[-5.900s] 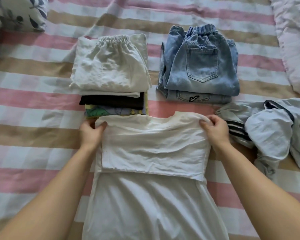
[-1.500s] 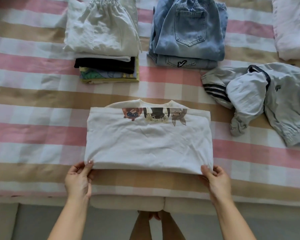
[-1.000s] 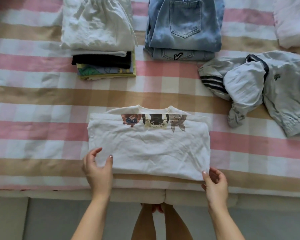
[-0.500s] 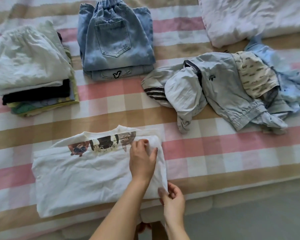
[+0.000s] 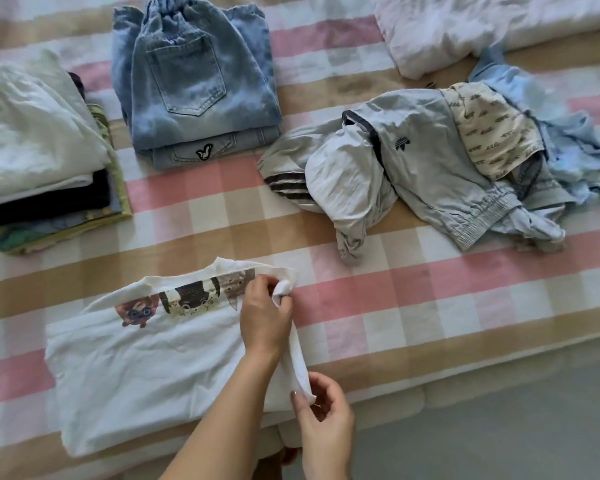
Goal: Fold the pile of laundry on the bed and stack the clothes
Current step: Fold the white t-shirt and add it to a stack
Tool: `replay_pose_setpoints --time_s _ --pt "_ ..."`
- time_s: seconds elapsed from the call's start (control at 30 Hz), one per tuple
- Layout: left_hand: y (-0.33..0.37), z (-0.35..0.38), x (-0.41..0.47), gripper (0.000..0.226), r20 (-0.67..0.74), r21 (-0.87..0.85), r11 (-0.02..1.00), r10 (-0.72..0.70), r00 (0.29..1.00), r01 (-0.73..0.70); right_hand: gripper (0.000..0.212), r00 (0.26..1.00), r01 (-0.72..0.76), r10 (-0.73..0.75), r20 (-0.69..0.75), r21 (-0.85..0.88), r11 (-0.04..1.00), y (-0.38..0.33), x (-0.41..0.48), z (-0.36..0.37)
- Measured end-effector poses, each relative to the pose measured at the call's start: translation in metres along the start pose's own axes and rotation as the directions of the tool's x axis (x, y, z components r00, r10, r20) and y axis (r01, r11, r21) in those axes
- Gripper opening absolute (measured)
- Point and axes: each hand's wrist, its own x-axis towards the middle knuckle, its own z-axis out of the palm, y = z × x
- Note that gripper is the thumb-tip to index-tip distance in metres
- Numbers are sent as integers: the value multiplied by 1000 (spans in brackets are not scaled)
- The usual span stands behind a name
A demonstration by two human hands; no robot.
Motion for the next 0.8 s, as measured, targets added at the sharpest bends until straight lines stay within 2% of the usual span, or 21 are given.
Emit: replay_pose_setpoints --time_s 0.07,0.13,0.2,0.3,0.37,0.43,0.5,0.57,0.63,0.7,0.8 --pt "1 -21 1 18 36 -216 973 -69 997 75 44 992 126 -125 27 -48 991 -8 -16 10" --pt "-3 -49 3 22 90 -430 889 -132 987 158 47 943 330 -321 91 -117 937 -16 -34 23" --pt "-14 -83 4 21 179 -609 754 -174 968 248 43 839 541 -511 188 -181 821 -22 -52 36" --pt "-43 -139 5 21 285 -750 581 -148 947 316 50 670 733 -646 365 -189 653 -21 -78 65" --pt "-67 -173 7 23 286 -803 503 -146 947 320 46 561 818 -708 429 -152 555 -16 -91 90" --pt "-96 -205 9 24 256 -822 475 -186 949 314 36 438 887 -754 489 -102 450 -9 -103 120" --pt "-126 -228 12 25 218 -820 480 -240 946 311 28 346 922 -753 560 -56 383 2 -111 145" --pt "-156 -245 17 27 195 -804 500 -290 937 322 30 314 937 -714 626 -80 341 17 -116 169" --pt "-180 -252 23 26 185 -762 544 -336 924 351 27 333 934 -652 681 -141 330 31 -119 191" --pt "-197 -251 28 24 169 -713 592 -376 911 377 13 361 923 -568 740 -198 329 39 -121 209" --pt "-211 -245 31 27 68 -639 689 -394 917 343 18 372 911 -417 830 -238 338 46 -114 219"
